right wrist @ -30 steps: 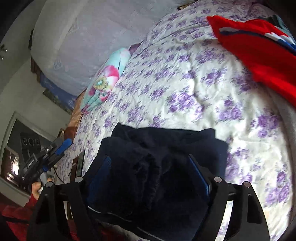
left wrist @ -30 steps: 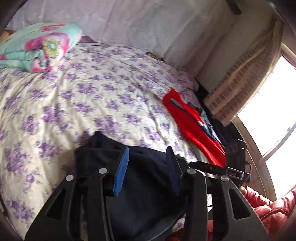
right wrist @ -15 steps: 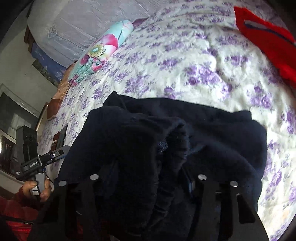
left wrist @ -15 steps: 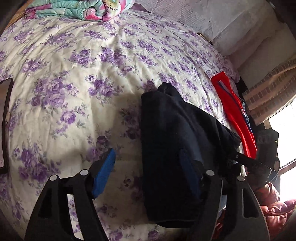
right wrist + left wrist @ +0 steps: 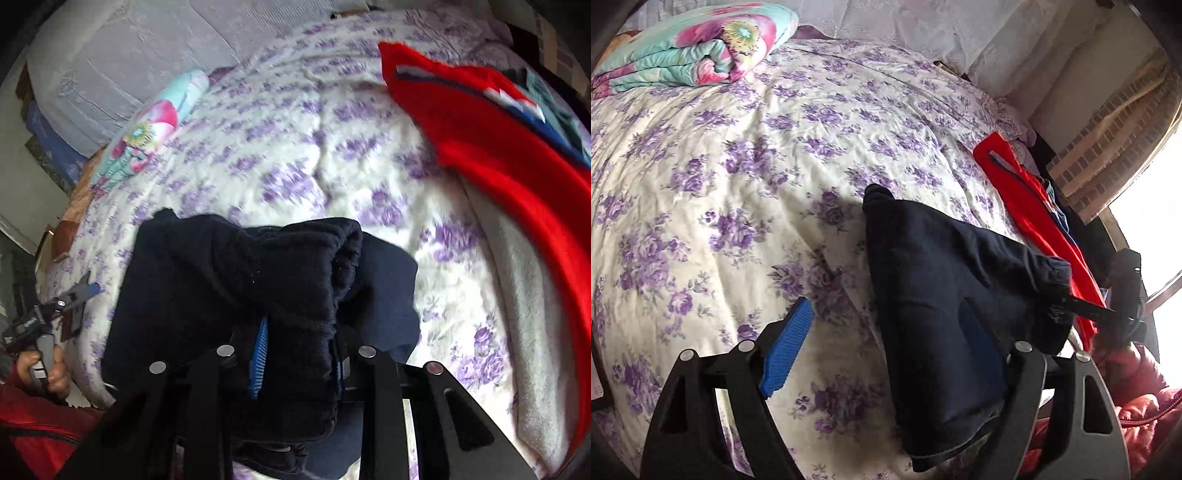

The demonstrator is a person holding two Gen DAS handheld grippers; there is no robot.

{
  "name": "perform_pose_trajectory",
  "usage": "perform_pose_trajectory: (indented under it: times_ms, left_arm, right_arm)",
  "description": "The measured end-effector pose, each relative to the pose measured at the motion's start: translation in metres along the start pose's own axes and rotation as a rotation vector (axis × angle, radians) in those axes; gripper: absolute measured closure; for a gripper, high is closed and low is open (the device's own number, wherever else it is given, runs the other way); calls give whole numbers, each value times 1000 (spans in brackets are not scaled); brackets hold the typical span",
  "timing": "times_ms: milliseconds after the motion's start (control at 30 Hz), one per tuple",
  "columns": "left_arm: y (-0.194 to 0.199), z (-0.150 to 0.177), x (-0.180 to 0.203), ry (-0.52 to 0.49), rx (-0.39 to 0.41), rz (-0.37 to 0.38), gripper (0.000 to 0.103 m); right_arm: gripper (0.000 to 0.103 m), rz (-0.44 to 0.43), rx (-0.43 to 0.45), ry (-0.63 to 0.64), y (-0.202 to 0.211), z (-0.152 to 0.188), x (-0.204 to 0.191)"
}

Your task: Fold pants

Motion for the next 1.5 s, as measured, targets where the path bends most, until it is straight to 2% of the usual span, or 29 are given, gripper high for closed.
perform_pose_trajectory:
  times_ms: [67, 133, 233, 333, 367, 433, 467, 500, 633, 700, 800, 900, 967, 1100, 1200, 1300, 1367, 1433, 1500]
  left_arm:
    - [-5, 1, 9, -37, -16, -11, 24]
    - [-7, 2, 17, -75, -19, -25, 24]
    - [-12, 4, 22, -90, -33, -42, 20]
    - [-18, 6, 20, -68, -53, -48, 20]
    - [-21, 6, 19, -60, -58, -47, 20]
    - [-24, 7, 19, -53, -71, -58, 20]
    - [-25, 8, 20, -56, -79, -67, 20]
    - [-26, 9, 21, -63, -86, -75, 20]
    - [-23, 11, 24, -84, -85, -93, 20]
    - [-24, 11, 22, -78, -87, -96, 20]
    - [-27, 11, 21, -69, -93, -89, 20]
    - [-28, 11, 25, -86, -93, -87, 19]
    - [-27, 10, 27, -96, -89, -88, 19]
    - [-26, 10, 27, -102, -89, -89, 19]
    - [-34, 11, 25, -98, -118, -95, 19]
    - [-43, 12, 29, -126, -152, -119, 18]
    - [-48, 13, 34, -160, -172, -146, 15]
    - [-53, 14, 37, -184, -182, -166, 14]
    - [-58, 16, 38, -192, -202, -175, 12]
  right_arm:
    - [69, -14, 13, -45, -10, 2, 7]
    - [69, -43, 20, -75, -2, -1, 5]
    - [68, -103, 76, 18, 23, -5, -15]
    - [66, -97, 42, 85, 17, -8, -23]
    - [66, -71, 3, 58, 4, -7, -12]
    - [62, -107, -56, -91, -12, -1, 18]
    - [62, -142, -55, -158, -9, 0, 26]
    - [61, -151, -44, -168, -2, 1, 26]
    - [59, -82, 88, -11, 43, -3, 11]
    - [57, -80, 98, 19, 53, -10, 11]
    - [57, -84, 78, -54, 46, -15, 32]
    - [57, -165, 36, -168, 30, -10, 42]
    - [57, -153, 29, -139, 21, -7, 31]
    - [57, -67, 12, -38, 7, -3, 15]
    - [56, -75, -41, -84, -8, 1, 32]
    - [53, -25, -26, -48, -2, -1, 26]
    - [53, 22, 37, 15, 19, -6, 11]
    - [52, 72, 151, 115, 45, -12, -6]
    - [52, 104, 199, 210, 55, -19, -19]
Point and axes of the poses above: each gripper's, at about its wrist camera, not at the fingertips, and y roughly against the way its jaws point, x to its right, z to its underside, the point moved 3 cm from there along -y, roughly the way its jaws point, and after that the axes turned 4 degrees about z, right-handed, at the moved point
